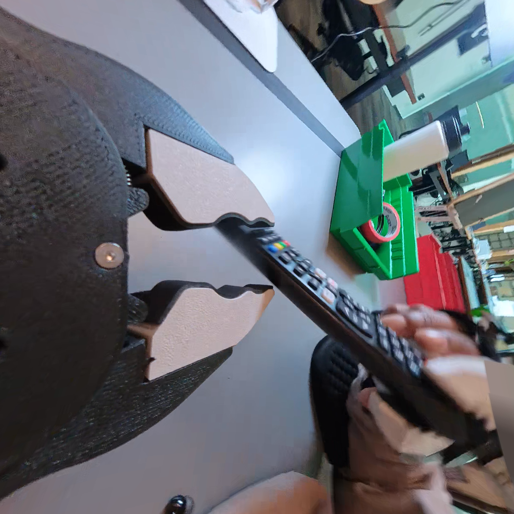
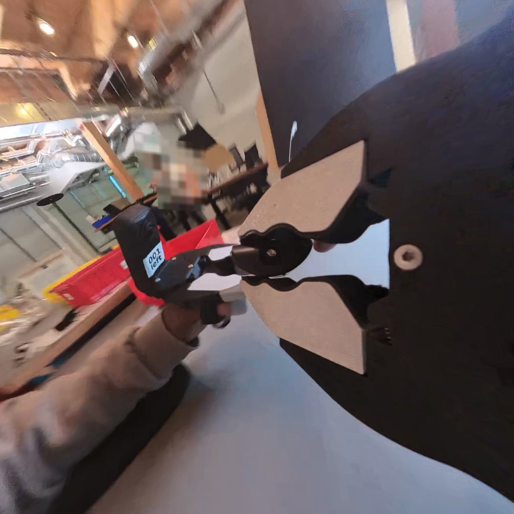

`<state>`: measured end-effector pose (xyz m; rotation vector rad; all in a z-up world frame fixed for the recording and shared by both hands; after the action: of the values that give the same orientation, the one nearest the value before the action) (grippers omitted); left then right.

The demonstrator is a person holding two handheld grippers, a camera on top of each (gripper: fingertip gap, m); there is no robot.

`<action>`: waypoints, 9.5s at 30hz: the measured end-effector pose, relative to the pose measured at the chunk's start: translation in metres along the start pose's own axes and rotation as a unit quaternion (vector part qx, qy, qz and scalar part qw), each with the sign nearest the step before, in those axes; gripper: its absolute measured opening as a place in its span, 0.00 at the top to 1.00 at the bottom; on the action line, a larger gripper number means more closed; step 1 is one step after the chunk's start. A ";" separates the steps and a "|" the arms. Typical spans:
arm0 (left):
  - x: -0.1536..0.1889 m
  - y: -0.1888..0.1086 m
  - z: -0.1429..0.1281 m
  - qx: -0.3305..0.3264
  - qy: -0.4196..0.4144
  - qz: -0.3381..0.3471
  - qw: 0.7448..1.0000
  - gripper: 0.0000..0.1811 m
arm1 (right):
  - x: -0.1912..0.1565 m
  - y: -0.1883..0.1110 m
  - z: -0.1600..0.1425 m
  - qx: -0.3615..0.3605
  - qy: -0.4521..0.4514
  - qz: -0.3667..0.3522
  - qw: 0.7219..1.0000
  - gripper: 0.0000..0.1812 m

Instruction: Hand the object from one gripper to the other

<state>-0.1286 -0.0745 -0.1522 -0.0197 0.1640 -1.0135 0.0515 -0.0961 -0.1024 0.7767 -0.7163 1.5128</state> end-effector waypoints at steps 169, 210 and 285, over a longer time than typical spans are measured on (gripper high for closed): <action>-0.004 0.001 0.032 0.262 -0.447 -0.123 0.846 0.87 | -0.013 0.044 -0.045 0.037 0.616 0.075 0.783 0.80; 0.005 0.001 0.039 0.241 -0.299 -0.230 0.894 0.87 | -0.008 0.040 -0.042 0.123 0.651 0.130 0.738 0.86; 0.055 0.003 0.031 -0.079 0.649 0.162 0.739 0.88 | -0.017 0.046 -0.061 0.153 0.831 0.179 0.504 0.87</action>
<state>-0.0934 -0.1209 -0.1292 0.5677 1.4952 -0.4888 0.0027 -0.0601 -0.1521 -0.8558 0.9793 1.9375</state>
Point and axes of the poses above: each gripper's, where its closed fingertips meet, y out along the fingers, z out of its top, x = y × z across the jaws, the point moved 7 cm from there along -y, back along the fingers, and after that the axes turned 7 degrees about x, right-handed, at the moved point
